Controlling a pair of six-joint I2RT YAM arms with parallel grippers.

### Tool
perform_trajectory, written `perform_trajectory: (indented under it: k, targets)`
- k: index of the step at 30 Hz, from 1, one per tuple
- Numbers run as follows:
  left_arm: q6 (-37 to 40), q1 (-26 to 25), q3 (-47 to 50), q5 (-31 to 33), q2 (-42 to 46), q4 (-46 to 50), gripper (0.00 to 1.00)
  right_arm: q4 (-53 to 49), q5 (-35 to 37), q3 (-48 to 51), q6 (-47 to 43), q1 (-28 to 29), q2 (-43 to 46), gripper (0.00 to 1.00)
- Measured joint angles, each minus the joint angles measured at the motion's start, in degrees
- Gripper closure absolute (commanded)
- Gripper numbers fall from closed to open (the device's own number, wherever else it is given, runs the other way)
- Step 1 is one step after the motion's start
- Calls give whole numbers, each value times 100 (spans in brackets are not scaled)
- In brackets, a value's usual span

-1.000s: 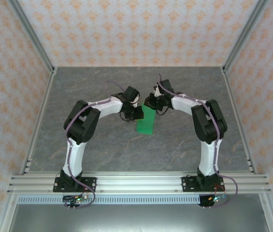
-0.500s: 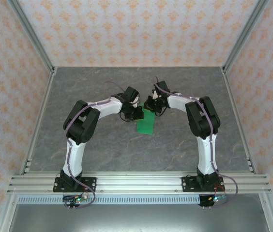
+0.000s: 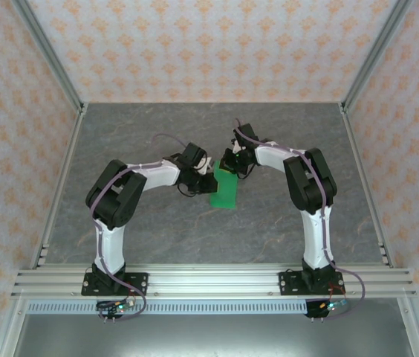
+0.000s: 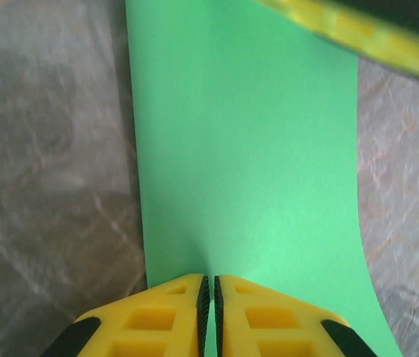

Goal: Fold a paper plane with a square sheet of paper (fold left side to right side)
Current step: First fold the square sheet of paper in half at the center of the table, then hold the square sheet of paper at the center of the table.

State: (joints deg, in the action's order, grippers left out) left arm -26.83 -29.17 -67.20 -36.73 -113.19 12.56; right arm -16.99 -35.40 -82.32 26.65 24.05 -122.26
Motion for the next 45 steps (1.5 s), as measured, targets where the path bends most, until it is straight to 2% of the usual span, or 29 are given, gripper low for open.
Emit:
perform_trajectory:
  k: [9, 17, 21, 25, 28, 32, 36, 45]
  targets:
    - [339, -275, 575, -317, 468, 354, 85, -79, -2, -52, -42, 0, -17, 88]
    - [339, -459, 855, -466, 772, 789, 85, -76, 2, -57, -85, -2, -17, 88]
    - [313, -420, 708, -581, 1040, 975, 84, -81, 2, -61, -111, -2, -17, 88]
    - [275, -254, 31, -691, 1121, 1001, 84, -83, 2, -68, -129, -2, -17, 87]
    - [284, -136, -566, -697, 942, 988, 84, -83, 2, -72, -144, -2, -17, 87]
    - [289, -98, -1082, -695, 258, 848, 85, -83, 0, -72, -144, -2, -17, 87]
    - [269, -94, -1108, -601, -365, 822, 85, -92, -2, -70, -144, -7, -17, 87]
    - [234, -90, -872, -350, -505, 732, 85, -20, -39, -76, -125, -44, -17, 82]
